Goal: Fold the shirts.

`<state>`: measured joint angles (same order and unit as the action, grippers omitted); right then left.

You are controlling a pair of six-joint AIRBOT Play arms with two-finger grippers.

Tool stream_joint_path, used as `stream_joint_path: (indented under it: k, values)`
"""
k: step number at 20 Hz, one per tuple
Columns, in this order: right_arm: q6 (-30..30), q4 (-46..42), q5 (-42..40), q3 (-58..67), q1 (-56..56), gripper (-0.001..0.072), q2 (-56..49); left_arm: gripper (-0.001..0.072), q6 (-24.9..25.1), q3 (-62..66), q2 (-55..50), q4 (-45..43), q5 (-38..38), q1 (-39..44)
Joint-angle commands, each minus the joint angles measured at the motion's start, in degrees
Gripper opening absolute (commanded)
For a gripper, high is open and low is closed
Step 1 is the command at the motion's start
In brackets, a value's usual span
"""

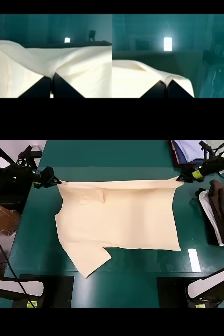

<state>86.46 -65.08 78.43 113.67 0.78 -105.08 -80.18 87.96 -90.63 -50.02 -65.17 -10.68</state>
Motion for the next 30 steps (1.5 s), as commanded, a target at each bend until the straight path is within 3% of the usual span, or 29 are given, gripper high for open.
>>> stream_joint_path:
  k: [1, 5, 12, 13, 14, 15, 19, 21, 27, 30]
  values:
    - [-0.5, -1.5, 0.8, 3.3, 0.0, 0.0016, -1.9, 0.0026, 3.3, -0.1, -1.3, -1.5, -3.0, 0.0]
    - [-0.6, -8.1, 2.6, -5.9, -1.1, 0.0016, 1.2, 0.0026, 3.7, -2.7, -1.2, -10.3, -9.1, 1.1]
    - [-0.6, -3.8, -0.1, -21.8, -1.2, 0.0018, 4.8, 0.0029, 3.5, -13.0, -1.3, -11.0, -0.2, 5.0]
    - [-0.6, -2.7, -0.4, -22.4, -1.2, 0.0086, 5.1, 0.0140, 2.3, -13.0, -1.2, -10.9, -0.2, 5.0]
    - [-0.6, -1.8, -0.5, -22.6, -1.1, 0.0363, 5.3, 0.0442, 0.7, -12.9, -1.1, -10.9, -0.3, 4.9]
    - [-0.6, -1.9, -0.3, -22.5, -1.0, 0.0479, 5.7, 0.0530, -1.2, -12.9, -0.9, -11.1, -1.1, 4.8]
    - [-3.2, -2.1, 1.0, -25.3, -0.7, 0.0462, 12.4, 0.0531, -3.1, -14.6, 6.4, -16.4, -5.7, 4.8]
    - [-5.6, -2.1, 1.7, -30.6, -0.5, 0.0440, 18.9, 0.0531, -5.1, -21.8, 14.4, -21.0, -6.1, 4.8]
    - [-6.1, -2.0, -2.3, -44.4, 0.0, 0.0440, 33.5, 0.0531, -7.5, -52.4, 37.6, -18.1, -6.7, 5.0]
    - [-6.1, -2.0, -4.8, -47.1, 0.0, 0.0440, 36.3, 0.0531, -7.4, -61.6, 43.1, -15.5, -5.3, 5.0]
